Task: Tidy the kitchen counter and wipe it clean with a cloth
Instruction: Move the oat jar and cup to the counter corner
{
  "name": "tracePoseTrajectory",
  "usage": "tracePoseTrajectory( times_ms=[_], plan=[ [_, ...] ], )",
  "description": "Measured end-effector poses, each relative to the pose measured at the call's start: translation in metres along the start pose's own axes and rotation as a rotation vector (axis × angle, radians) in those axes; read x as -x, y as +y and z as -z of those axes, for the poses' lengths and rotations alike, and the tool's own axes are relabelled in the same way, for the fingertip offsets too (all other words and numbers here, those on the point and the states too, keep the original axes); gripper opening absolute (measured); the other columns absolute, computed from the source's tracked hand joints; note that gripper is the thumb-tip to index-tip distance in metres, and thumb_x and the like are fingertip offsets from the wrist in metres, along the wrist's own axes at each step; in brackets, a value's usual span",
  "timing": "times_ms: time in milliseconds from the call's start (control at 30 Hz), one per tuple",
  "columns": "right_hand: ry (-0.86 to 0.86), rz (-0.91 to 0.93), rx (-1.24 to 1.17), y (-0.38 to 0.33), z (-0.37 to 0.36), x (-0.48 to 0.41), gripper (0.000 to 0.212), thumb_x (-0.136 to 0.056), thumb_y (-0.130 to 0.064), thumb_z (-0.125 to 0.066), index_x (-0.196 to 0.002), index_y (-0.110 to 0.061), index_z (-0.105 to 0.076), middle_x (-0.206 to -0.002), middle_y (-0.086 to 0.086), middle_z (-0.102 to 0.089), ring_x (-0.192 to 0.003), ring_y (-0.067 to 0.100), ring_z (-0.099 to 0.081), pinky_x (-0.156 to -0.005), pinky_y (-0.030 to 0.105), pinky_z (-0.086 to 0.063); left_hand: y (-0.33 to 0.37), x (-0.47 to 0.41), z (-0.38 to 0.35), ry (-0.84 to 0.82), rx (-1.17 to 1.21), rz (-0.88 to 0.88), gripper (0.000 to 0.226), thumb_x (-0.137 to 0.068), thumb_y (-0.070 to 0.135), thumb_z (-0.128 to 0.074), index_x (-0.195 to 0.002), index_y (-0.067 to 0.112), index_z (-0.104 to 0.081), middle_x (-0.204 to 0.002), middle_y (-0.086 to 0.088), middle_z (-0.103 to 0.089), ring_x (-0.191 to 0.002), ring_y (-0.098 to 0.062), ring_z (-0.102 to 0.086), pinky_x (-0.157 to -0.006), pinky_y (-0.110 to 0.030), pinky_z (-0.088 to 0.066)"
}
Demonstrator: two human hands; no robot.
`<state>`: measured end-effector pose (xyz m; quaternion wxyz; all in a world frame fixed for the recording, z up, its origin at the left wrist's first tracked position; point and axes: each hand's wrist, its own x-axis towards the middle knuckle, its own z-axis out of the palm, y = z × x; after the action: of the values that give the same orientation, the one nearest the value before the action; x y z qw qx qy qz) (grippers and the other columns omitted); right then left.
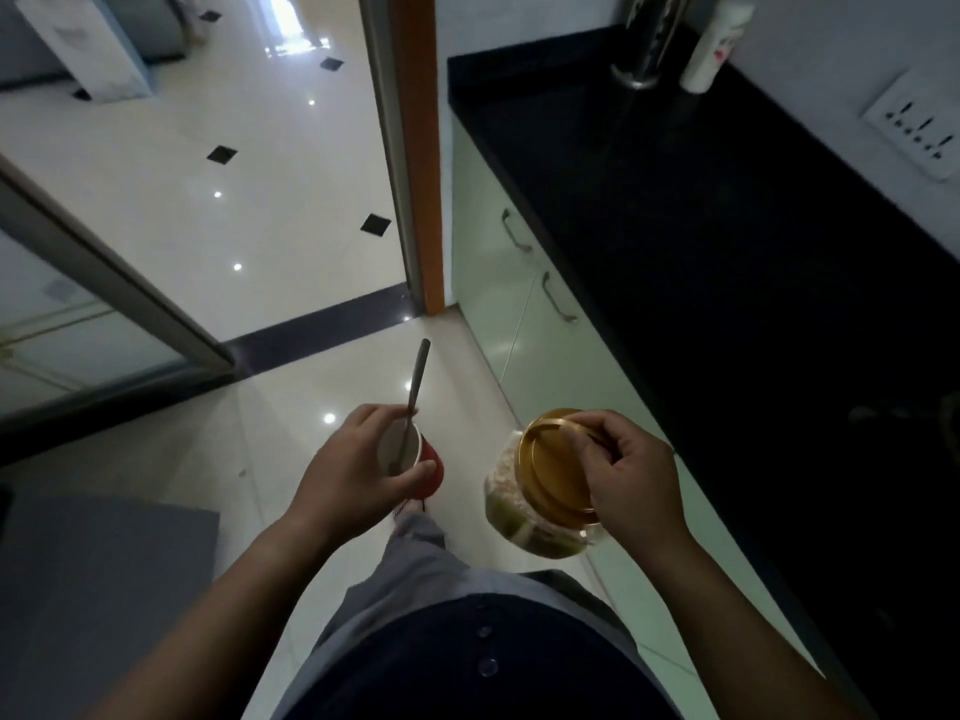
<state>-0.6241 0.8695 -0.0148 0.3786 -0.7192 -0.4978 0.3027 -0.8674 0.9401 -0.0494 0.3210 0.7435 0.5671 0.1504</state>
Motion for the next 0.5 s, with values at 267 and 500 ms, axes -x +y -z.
tracePoseTrajectory(
  times_ms=[267, 500],
  plan=[
    [0.259, 0.020, -0.072, -0.066, -0.010, -0.141, 0.016, -0.084, -0.034, -0.062, -0.080, -0.049, -0.062, -0.084, -0.034, -0.062, -0.088, -0.009, -0.057, -0.070, 0.009, -0.041, -0.001, -0.175, 0.075, -0.057, -0.001, -0.202, 0.067, -0.069, 0.042, -0.074, -0.129, 0.029, -0.045, -0.130, 0.002, -0.049, -0.105, -0.012, -0.046, -0.074, -0.020, -0.041],
    [0.403, 0.113, -0.034, -0.106, 0.010, -0.261, 0.019, -0.087, -0.027, -0.060, -0.079, -0.044, -0.063, -0.084, -0.035, -0.064, -0.085, -0.009, -0.060, -0.071, 0.003, -0.044, 0.041, -0.301, 0.107, -0.105, -0.016, -0.374, 0.051, -0.071, 0.039, -0.075, -0.114, 0.030, -0.049, -0.107, 0.017, -0.045, -0.082, -0.006, -0.049, -0.062, -0.014, -0.039]
  ],
)
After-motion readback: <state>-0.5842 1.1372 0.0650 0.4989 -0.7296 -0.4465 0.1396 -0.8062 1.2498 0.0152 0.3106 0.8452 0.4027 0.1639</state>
